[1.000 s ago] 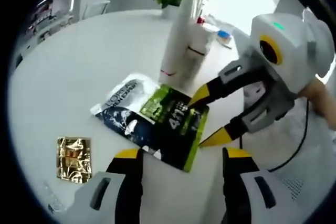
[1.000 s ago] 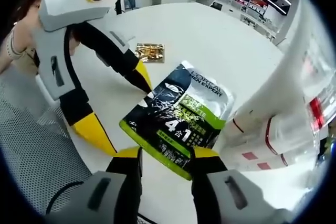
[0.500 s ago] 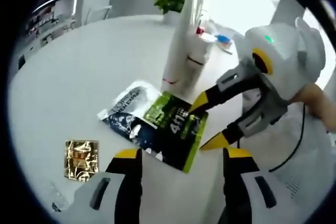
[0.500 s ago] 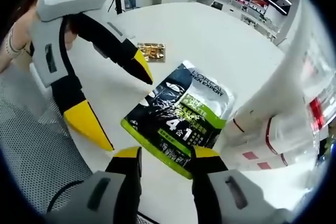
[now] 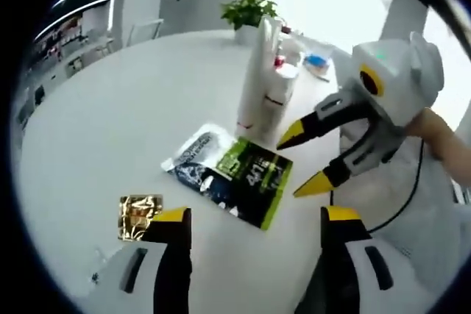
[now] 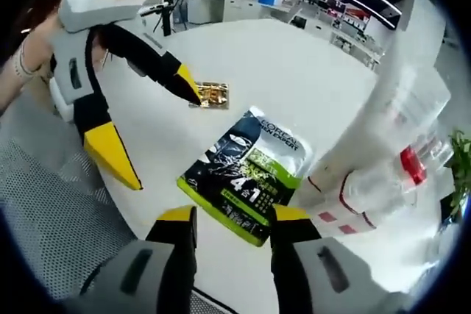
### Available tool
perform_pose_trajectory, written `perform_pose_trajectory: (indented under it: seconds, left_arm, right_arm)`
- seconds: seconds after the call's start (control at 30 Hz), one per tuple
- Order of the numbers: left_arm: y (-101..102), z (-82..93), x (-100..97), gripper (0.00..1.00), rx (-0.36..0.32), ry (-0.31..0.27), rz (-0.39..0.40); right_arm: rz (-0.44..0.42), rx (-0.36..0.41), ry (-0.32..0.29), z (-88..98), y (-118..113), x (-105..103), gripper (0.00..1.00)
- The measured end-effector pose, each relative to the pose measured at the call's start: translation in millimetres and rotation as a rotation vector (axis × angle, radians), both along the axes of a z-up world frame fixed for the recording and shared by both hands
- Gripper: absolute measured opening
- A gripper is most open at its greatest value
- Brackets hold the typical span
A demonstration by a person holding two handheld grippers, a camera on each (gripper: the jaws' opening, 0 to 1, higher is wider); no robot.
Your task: Arrange the skincare products in the storage area until every visible bottle or jar stands upright without overlapping.
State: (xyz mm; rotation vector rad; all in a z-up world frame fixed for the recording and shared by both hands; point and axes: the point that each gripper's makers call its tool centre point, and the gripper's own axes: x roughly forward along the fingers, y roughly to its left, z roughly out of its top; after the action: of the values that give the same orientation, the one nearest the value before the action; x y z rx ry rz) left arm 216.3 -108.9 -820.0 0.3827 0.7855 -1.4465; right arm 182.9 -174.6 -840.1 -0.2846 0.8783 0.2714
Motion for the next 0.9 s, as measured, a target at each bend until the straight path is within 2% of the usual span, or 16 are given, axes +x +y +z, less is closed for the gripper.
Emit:
perform_pose_trajectory:
  seconds: [0.17,0.37,0.5,0.73,0.9]
  left_arm:
    - [11,12.7,2.5,0.7,-0.023,-0.012,0.021]
    - [26,22.2,8.0,0.76,-0.009,-0.053,0.046]
    - [37,31.0,10.7,0.77,-0.02,-0.062,0.092]
    - [55,41.2,14.2,0.83,-0.025,-0.1,0.131]
    - [69,44.6,25.0,0.85,-0.021,-0.124,0.183]
  right_arm:
    - [-0.011,-0.005,-0.056,20.7,-1,-4,0.42]
    - [-0.04,0.003,-0.109,41.0,-5,-9,0.48]
    - [-0.058,-0.016,-0.149,55.5,-8,-11,0.54]
    - [-0.105,-0.02,-0.2,71.0,-12,-16,0.69]
    - [-0.122,-0.044,-0.206,75.9,-19,-23,0.75]
